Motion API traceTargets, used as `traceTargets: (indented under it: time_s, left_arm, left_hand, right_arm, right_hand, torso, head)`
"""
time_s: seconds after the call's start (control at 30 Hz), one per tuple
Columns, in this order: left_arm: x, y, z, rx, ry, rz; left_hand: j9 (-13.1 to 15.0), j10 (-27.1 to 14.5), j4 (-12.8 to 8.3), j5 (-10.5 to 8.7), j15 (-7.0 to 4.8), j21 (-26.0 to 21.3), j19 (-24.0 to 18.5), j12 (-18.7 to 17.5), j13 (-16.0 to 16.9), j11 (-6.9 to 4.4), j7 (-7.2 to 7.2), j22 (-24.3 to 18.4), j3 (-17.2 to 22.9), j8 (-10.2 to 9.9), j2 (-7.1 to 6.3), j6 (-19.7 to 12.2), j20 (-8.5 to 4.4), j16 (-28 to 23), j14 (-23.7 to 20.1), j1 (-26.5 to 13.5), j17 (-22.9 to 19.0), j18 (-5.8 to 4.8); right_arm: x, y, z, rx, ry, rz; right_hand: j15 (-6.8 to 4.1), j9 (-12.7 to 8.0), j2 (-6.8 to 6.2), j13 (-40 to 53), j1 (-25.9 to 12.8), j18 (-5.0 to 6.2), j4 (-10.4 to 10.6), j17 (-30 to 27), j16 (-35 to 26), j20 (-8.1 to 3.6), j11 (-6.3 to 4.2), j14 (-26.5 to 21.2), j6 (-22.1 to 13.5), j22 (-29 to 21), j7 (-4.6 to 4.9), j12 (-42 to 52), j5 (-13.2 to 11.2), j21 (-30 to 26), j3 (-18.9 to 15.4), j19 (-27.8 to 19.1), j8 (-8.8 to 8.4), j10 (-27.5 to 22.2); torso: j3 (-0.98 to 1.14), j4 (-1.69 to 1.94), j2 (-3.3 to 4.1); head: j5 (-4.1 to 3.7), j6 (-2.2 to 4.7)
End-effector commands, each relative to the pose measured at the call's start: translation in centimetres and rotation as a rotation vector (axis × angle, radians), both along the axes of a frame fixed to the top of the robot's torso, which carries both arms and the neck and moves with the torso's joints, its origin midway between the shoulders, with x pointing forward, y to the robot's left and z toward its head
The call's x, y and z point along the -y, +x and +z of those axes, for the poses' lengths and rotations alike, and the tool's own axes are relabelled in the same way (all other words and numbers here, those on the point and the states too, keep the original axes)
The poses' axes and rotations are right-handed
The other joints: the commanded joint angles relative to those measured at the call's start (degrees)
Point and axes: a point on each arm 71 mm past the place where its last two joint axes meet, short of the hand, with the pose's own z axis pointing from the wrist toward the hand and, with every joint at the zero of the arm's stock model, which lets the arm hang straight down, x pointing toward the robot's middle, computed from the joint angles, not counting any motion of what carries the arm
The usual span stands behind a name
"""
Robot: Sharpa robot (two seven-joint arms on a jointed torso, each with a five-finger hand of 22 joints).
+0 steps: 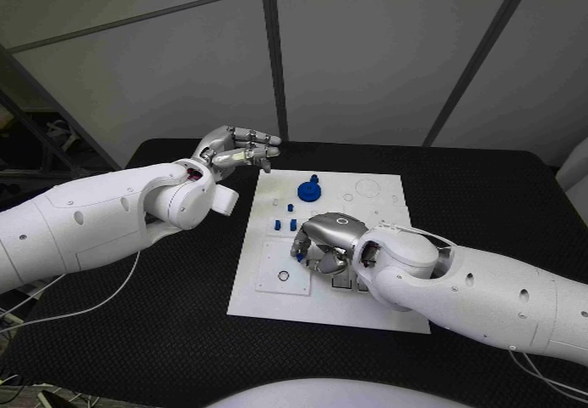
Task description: Assemble the parts on the task board
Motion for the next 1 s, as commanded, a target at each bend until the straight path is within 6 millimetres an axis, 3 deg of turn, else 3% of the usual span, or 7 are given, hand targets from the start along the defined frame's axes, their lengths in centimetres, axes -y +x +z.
traceTargets:
  time_s: [0.03,0.23,0.53,0.73,0.87,1.0]
  left_arm:
    - [0.0,0.0,0.1,0.005,-0.004,-0.001]
    - [0.0,0.0,0.1,0.004,-0.004,-0.001]
    - [-0.2,0.0,0.1,0.001,-0.002,0.000]
    - [-0.3,0.1,0.1,-0.001,-0.001,0.002]
    - [-0.3,0.1,0.1,-0.002,-0.001,0.001]
    - [-0.4,0.0,0.1,-0.003,-0.001,0.001]
  left_hand:
    - [-0.1,-0.4,0.1,0.06,0.20,-0.4,-0.3,0.2,0.0,0.15,0.13,0.0,-0.4,0.1,0.55,-0.1,0.00,-0.1,-0.1,-0.1,-0.1,-0.64]
    - [-0.1,-0.4,0.1,0.06,0.21,-0.4,-0.3,0.2,0.0,0.16,0.13,-0.1,-0.4,0.0,0.56,-0.1,0.01,-0.1,-0.1,-0.1,-0.1,-0.63]
    - [-0.1,-0.5,0.1,0.06,0.22,-0.4,-0.4,0.2,0.0,0.17,0.14,-0.1,-0.4,0.0,0.57,-0.2,0.02,-0.2,-0.1,-0.1,-0.1,-0.63]
    - [-0.1,-0.5,0.1,0.06,0.22,-0.4,-0.4,0.2,0.0,0.17,0.14,-0.1,-0.4,0.0,0.57,-0.2,0.02,-0.2,-0.1,-0.1,-0.1,-0.63]
    - [-0.1,-0.5,0.1,0.06,0.22,-0.4,-0.4,0.2,0.0,0.17,0.14,-0.1,-0.4,0.0,0.57,-0.2,0.02,-0.2,-0.1,-0.1,-0.1,-0.63]
    - [-0.1,-0.5,0.0,0.06,0.23,-0.4,-0.4,0.3,0.0,0.18,0.15,-0.1,-0.4,0.0,0.59,-0.2,0.03,-0.2,-0.1,-0.1,-0.1,-0.63]
  right_arm:
    - [0.3,0.1,-0.2,0.013,0.001,-0.016]
    - [0.7,0.1,0.2,0.047,0.047,-0.033]
    - [1.9,-0.7,1.1,0.093,0.126,-0.042]
    - [4.3,-0.8,2.3,0.105,0.143,-0.083]
    - [6.4,0.4,3.8,0.102,0.124,-0.144]
    - [8.6,1.8,4.7,0.105,0.072,-0.202]
  right_hand:
    - [0.85,-0.2,-0.70,-0.9,-0.9,-0.31,-0.1,-0.5,-0.1,0.82,0.98,2.2,-2.0,-1.5,0.61,-1.3,0.3,-1.2,-0.5,-1.2,-1.22,-3.1]
    - [1.55,-0.2,-1.16,-0.8,-1.3,0.37,-0.8,-2.2,-1.0,1.74,1.71,1.1,-4.5,-4.1,1.03,-0.9,0.2,-3.1,-1.4,-3.5,-1.98,-6.9]
    - [1.56,-0.1,-1.12,-0.7,-1.2,0.38,-1.1,-2.1,-0.8,1.85,1.67,1.0,-5.0,-4.0,0.90,-0.3,0.3,-3.1,-1.8,-3.5,-1.92,-7.4]
    - [1.45,0.0,-1.01,-0.6,-1.4,0.39,-1.2,-2.0,-0.6,1.83,1.50,1.0,-4.7,-3.9,0.63,0.5,0.4,-3.0,-2.1,-3.4,-1.67,-7.2]
    - [1.33,0.1,-1.10,-0.5,-1.8,0.40,-1.1,-2.1,-0.6,1.75,1.33,1.1,-4.7,-3.9,0.40,1.2,0.2,-3.0,-2.5,-3.4,-1.66,-7.2]
    - [1.49,0.0,-1.31,-0.7,-2.1,1.01,-1.1,-4.5,-2.1,1.82,1.47,-0.1,-5.7,-7.0,-0.20,1.8,-0.5,-5.4,-4.4,-5.9,-1.85,-9.8]
  torso:
    - [0.01,-0.07,-0.03]
    - [0.07,-0.04,0.00]
    - [0.09,-0.06,-0.04]
    - [0.00,-0.14,-0.12]
    - [0.06,-0.15,-0.07]
    - [-0.01,-0.14,-0.12]
  head:
    - [-0.03,0.05]
    - [-0.06,0.22]
    - [-0.08,0.46]
    - [-0.48,0.86]
    - [-0.90,1.24]
    - [-1.26,1.60]
